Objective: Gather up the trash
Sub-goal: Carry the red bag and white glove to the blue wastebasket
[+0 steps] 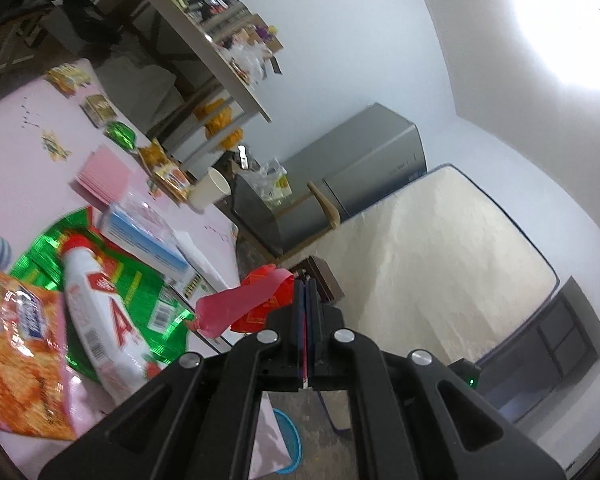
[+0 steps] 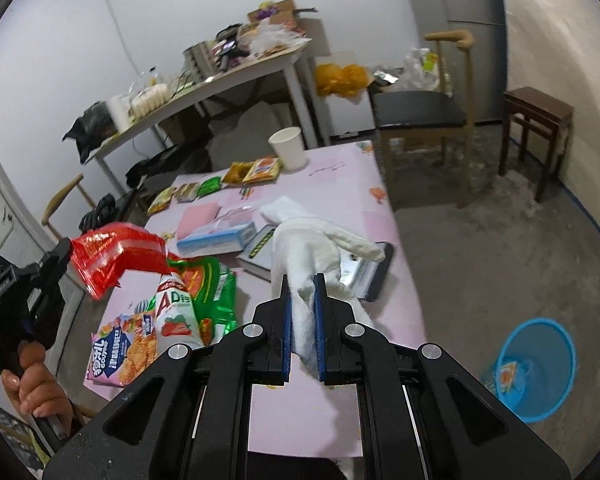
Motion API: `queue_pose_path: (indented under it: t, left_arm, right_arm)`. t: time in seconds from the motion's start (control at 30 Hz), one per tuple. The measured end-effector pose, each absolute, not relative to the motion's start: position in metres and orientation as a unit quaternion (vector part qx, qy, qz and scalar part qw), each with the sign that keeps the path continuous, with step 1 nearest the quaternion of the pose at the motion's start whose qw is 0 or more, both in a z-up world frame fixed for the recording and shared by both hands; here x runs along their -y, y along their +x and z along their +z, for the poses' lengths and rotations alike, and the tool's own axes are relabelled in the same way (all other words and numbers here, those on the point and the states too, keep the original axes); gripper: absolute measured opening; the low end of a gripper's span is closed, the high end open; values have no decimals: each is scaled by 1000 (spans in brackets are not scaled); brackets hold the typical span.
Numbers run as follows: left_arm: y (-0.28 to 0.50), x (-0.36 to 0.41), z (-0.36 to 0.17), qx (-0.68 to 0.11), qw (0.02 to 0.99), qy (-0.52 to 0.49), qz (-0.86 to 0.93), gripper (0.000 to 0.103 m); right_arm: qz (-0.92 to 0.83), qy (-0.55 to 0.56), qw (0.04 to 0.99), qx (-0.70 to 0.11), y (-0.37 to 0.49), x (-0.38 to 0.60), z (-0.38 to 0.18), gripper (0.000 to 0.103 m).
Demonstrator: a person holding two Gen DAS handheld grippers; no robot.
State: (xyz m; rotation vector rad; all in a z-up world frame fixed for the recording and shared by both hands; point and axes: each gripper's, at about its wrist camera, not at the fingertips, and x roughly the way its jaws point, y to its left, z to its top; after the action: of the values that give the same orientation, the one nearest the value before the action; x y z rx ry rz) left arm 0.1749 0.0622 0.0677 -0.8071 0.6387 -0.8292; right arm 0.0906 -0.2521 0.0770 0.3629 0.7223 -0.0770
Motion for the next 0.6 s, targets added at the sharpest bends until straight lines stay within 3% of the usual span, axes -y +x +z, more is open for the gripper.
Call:
queue_pose_path:
  t: [0.3,0.6]
  left_arm:
    - [147,8,86,-324,779,-318,-433,0]
    - [130,130,70,-414,716,-256,-501,0]
  right_arm:
    - [-91,211,921,-314,32,302,78,8]
    - [-183,286,894,-293,-54,372,47,8]
